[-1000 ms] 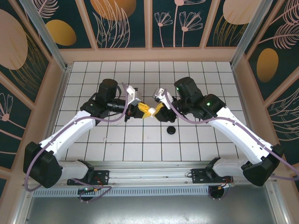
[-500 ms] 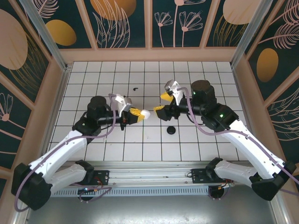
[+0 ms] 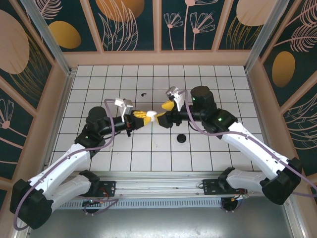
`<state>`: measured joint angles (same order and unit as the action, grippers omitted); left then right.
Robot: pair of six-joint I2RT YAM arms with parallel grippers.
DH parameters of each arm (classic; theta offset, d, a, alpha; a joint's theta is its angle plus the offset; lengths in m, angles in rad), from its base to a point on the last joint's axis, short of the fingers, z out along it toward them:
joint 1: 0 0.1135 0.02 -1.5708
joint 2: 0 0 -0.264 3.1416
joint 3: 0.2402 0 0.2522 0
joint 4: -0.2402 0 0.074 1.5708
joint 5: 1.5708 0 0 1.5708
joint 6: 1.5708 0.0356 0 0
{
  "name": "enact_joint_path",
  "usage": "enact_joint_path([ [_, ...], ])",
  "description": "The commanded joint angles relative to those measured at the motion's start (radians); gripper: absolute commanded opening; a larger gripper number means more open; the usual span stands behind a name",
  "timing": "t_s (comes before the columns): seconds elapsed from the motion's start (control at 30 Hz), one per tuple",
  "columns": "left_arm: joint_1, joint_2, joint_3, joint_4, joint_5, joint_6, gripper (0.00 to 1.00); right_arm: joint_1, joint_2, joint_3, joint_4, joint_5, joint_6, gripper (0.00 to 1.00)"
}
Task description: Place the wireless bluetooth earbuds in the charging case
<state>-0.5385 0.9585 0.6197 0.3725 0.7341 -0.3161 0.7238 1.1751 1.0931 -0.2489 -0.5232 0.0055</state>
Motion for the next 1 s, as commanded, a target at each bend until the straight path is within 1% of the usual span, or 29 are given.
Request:
enact_joint_path([
  [0.0, -0.002, -0.005, -0.017, 0.09, 0.041, -0.03, 0.0, 0.003, 0.037, 0.041, 0.024, 0.018, 0.013, 0.72],
  [0.17, -0.002, -0.01, -0.028, 0.092, 0.056, -0.016, 0.0, -0.011, 0.085, 0.076, 0.006, 0.056, 0.035, 0.7],
  [0.27, -0.001, -0.016, -0.034, 0.069, 0.054, 0.012, 0.0, -0.049, 0.105, 0.083, 0.036, 0.011, 0.088, 0.69],
  [0.4, -0.002, -0.04, -0.057, 0.076, 0.034, 0.013, 0.0, -0.077, 0.124, 0.086, 0.055, -0.001, 0.125, 0.67],
  [0.6, -0.002, -0.064, -0.078, 0.078, -0.015, 0.005, 0.0, -0.084, 0.141, 0.097, 0.037, 0.016, 0.142, 0.66],
  [0.7, -0.002, -0.071, -0.074, 0.024, -0.091, 0.01, 0.0, -0.084, 0.128, 0.093, 0.048, 0.01, 0.159, 0.66],
  [0.77, -0.002, -0.083, -0.065, -0.042, -0.163, 0.024, 0.0, -0.086, 0.113, 0.079, 0.064, 0.028, 0.186, 0.66],
  [0.87, -0.003, -0.123, -0.054, -0.131, -0.282, 0.039, 0.0, -0.096, 0.102, 0.038, 0.091, 0.088, 0.286, 0.66],
  [0.97, -0.003, -0.193, -0.045, -0.229, -0.425, 0.059, 0.0, -0.102, 0.139, 0.016, 0.093, 0.117, 0.403, 0.62],
])
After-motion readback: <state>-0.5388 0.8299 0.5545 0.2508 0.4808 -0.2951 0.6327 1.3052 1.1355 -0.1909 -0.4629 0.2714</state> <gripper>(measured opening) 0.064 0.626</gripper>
